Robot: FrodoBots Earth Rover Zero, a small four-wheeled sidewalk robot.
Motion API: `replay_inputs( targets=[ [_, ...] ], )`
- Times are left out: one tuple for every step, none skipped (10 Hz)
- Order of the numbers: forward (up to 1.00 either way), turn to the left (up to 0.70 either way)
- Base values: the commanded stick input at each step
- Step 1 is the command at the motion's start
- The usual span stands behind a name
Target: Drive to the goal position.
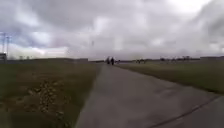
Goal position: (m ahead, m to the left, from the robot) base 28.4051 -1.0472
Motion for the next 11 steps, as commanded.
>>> replay_inputs(
  targets=[
    [1.0,0.0],
    [1.0,0.0],
    [1.0,0.0],
    [1.0,0.06],
    [1.0,0.24],
    [1.0,0.31],
    [1.0,0.3],
    [1.0,0.16],
    [1.0,0.02],
    [1.0,0.02],
    [1.0,0.02]
  ],
)
